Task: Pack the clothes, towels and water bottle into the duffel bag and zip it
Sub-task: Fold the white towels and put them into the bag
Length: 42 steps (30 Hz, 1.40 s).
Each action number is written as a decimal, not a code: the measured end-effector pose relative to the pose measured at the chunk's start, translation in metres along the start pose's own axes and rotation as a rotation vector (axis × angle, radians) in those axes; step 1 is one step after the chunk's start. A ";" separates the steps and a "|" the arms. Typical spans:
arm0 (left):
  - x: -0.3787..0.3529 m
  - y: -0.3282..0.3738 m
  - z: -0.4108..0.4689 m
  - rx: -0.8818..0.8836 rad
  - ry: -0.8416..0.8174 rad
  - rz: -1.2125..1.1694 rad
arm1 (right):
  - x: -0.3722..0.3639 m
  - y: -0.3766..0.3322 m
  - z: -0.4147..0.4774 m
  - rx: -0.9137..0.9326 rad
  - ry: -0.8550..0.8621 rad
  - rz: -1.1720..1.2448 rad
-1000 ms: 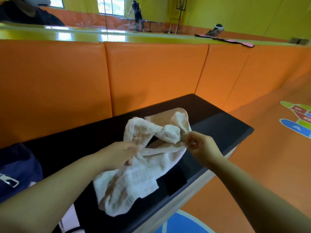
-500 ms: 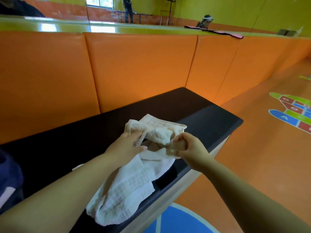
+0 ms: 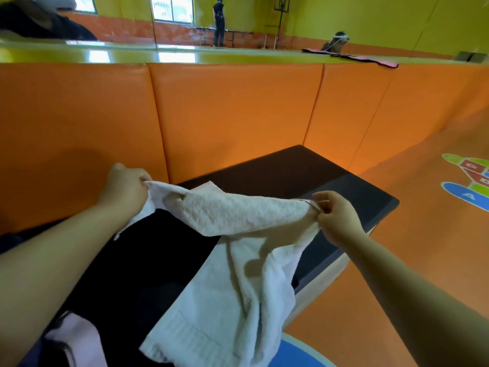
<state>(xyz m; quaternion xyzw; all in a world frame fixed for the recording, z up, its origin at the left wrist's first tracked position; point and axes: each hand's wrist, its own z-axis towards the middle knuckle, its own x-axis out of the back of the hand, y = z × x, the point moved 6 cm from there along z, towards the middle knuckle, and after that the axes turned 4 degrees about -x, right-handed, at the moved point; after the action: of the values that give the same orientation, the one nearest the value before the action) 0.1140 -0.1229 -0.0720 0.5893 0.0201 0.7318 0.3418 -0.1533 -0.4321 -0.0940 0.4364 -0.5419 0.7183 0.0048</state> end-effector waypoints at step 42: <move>-0.037 0.035 -0.117 0.316 -0.629 -0.633 | -0.059 -0.012 -0.038 -0.052 -0.118 0.165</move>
<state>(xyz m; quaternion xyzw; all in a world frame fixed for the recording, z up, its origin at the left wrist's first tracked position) -0.0029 -0.1248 -0.1237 0.7922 0.2053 0.3656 0.4435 -0.1343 -0.3701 -0.1233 0.4313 -0.5938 0.6751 -0.0748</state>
